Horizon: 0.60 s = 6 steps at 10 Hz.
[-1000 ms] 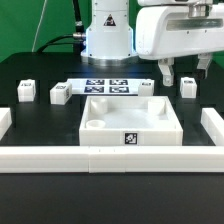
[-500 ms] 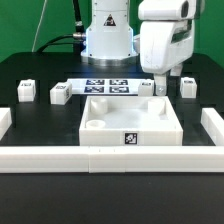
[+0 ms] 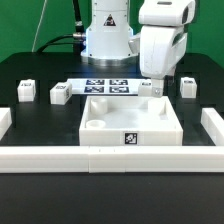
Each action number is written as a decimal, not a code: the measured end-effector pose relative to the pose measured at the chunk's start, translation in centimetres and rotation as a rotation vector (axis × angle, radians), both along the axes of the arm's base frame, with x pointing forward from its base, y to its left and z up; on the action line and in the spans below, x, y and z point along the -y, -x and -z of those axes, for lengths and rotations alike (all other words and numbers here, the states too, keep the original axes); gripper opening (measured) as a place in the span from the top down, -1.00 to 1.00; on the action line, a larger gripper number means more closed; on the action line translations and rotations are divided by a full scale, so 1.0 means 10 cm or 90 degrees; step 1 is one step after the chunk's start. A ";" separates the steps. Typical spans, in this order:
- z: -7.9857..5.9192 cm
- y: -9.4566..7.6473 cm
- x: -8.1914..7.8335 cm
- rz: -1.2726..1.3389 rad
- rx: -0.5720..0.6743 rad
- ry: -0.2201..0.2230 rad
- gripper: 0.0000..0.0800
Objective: Assemble one leg
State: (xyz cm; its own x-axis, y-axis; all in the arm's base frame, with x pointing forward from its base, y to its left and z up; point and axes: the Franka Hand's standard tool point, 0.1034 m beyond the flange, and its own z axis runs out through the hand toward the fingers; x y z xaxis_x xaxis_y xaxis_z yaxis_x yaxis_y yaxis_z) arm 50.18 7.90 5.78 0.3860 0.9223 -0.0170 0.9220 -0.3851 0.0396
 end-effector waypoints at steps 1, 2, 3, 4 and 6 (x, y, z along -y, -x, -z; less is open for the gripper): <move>0.01 0.00 0.02 -0.041 0.008 -0.001 -0.62; 0.05 0.07 0.10 -0.099 0.018 -0.002 -0.62; 0.11 0.14 0.18 -0.146 0.012 0.000 -0.62; 0.13 0.18 0.21 -0.197 0.010 0.006 -0.62; 0.17 0.21 0.28 -0.262 0.003 0.015 -0.62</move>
Offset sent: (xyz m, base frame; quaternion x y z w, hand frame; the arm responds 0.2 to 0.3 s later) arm -0.0236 -0.0150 -0.0119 -0.0271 -0.0037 -0.1980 0.9798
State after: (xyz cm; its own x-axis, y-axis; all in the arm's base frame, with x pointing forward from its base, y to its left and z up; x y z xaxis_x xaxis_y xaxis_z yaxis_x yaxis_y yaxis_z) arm 48.08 5.12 4.11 -0.0143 0.9991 -0.0387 0.9987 0.0162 0.0479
